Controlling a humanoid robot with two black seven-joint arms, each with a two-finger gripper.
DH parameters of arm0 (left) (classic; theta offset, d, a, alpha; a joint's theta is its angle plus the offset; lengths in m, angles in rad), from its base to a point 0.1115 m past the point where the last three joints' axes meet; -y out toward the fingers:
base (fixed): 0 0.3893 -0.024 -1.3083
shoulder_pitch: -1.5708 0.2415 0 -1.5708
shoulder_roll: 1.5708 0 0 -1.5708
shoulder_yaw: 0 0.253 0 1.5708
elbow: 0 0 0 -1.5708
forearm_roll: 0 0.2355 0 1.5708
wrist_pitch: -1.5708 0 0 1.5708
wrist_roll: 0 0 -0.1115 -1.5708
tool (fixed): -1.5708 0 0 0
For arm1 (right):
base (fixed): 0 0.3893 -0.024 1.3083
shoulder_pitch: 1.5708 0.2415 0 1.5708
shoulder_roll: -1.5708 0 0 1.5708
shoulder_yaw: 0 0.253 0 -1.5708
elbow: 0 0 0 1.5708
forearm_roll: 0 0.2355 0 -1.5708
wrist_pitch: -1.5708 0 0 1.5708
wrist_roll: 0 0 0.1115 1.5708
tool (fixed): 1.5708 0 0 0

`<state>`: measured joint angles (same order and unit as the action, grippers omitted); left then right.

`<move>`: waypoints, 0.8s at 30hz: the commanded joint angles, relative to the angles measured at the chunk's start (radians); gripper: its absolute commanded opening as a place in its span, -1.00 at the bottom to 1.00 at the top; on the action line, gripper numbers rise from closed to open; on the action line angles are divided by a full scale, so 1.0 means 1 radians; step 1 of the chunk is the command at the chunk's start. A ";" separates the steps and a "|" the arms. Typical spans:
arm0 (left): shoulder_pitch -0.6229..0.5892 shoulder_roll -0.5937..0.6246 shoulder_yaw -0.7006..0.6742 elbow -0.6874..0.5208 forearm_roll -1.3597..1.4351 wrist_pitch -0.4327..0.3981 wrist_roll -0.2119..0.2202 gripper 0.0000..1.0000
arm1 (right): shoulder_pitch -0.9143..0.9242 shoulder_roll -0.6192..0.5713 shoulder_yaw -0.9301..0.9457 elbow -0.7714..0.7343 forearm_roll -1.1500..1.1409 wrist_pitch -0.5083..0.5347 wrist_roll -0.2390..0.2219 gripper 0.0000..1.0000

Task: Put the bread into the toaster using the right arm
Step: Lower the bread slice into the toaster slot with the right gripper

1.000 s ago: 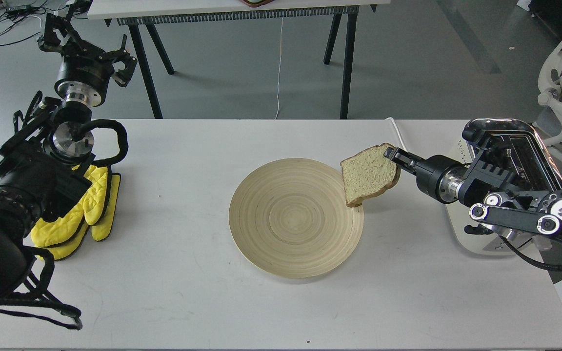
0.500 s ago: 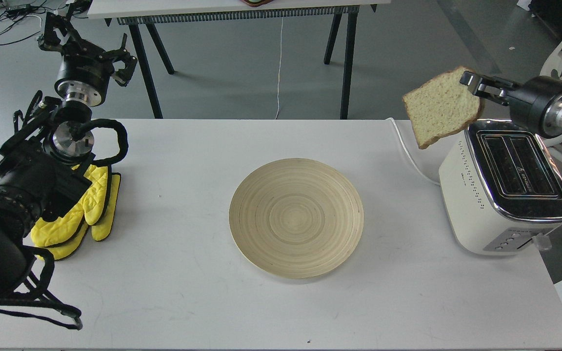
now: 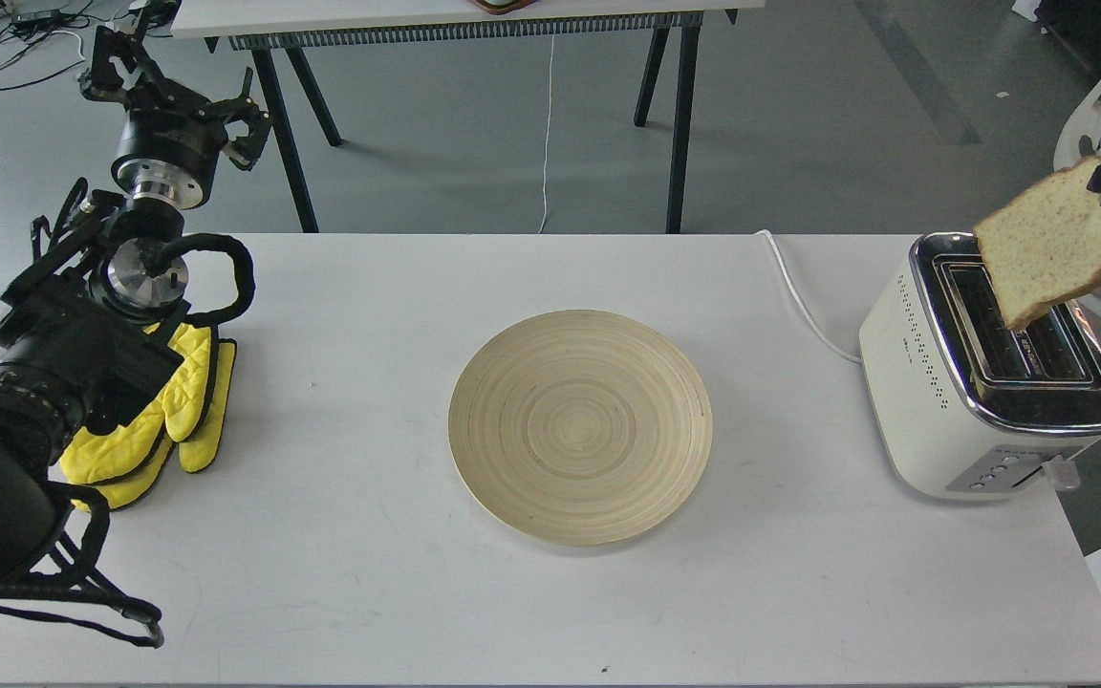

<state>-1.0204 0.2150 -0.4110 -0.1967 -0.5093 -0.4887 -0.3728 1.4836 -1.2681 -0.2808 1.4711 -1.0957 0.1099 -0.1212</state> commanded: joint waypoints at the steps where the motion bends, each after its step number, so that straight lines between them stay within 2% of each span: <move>1: 0.000 0.000 0.000 -0.001 0.000 0.000 0.000 1.00 | -0.011 -0.004 -0.003 0.009 0.000 0.001 -0.014 -0.97; 24: 0.000 0.000 0.000 -0.001 0.000 0.000 0.000 1.00 | -0.086 0.007 0.000 0.029 0.060 -0.019 -0.029 -0.97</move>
<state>-1.0201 0.2147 -0.4112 -0.1973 -0.5093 -0.4887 -0.3728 1.4040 -1.2650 -0.2821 1.4903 -1.0732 0.0941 -0.1520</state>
